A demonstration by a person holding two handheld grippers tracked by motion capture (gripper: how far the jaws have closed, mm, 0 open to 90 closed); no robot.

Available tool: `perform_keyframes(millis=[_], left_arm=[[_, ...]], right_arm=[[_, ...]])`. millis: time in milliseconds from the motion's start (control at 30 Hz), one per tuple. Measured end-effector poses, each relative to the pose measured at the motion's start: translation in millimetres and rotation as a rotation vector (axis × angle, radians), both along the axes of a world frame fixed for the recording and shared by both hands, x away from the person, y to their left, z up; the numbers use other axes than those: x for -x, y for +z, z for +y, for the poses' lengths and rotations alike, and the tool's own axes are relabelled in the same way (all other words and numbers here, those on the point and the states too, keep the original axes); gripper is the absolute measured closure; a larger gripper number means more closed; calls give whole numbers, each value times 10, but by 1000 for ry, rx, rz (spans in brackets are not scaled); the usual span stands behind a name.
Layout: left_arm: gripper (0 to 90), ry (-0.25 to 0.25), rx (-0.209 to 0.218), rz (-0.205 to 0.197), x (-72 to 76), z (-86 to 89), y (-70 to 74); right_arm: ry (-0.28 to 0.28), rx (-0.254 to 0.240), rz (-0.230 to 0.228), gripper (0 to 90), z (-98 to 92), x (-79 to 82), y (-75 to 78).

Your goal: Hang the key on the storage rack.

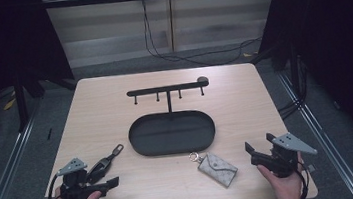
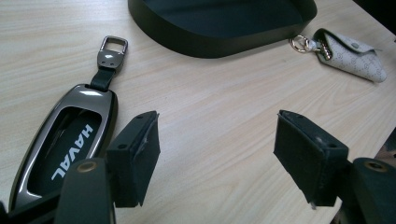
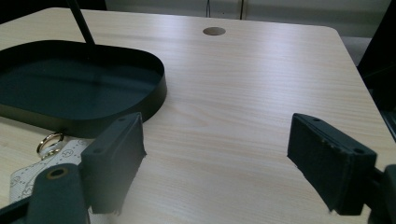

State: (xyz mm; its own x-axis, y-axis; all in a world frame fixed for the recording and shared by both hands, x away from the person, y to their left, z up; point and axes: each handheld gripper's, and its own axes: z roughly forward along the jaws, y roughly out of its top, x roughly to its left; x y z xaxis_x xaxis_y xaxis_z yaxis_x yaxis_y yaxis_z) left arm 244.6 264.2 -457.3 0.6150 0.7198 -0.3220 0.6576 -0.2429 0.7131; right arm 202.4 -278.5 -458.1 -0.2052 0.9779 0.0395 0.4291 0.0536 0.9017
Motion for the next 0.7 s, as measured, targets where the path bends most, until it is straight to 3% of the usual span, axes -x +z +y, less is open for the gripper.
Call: perform_keyframes(millis=[200, 433, 700], left_arm=[[316, 1, 16, -10, -10, 6, 8], [376, 26, 0, -45, 16, 11, 75], [376, -6, -37, -65, 18, -41, 177]], right_arm=[[16, -25, 2, 187, -13, 6, -1], [45, -66, 31, 182, -45, 11, -9], [59, -90, 40, 183, -46, 40, 5]])
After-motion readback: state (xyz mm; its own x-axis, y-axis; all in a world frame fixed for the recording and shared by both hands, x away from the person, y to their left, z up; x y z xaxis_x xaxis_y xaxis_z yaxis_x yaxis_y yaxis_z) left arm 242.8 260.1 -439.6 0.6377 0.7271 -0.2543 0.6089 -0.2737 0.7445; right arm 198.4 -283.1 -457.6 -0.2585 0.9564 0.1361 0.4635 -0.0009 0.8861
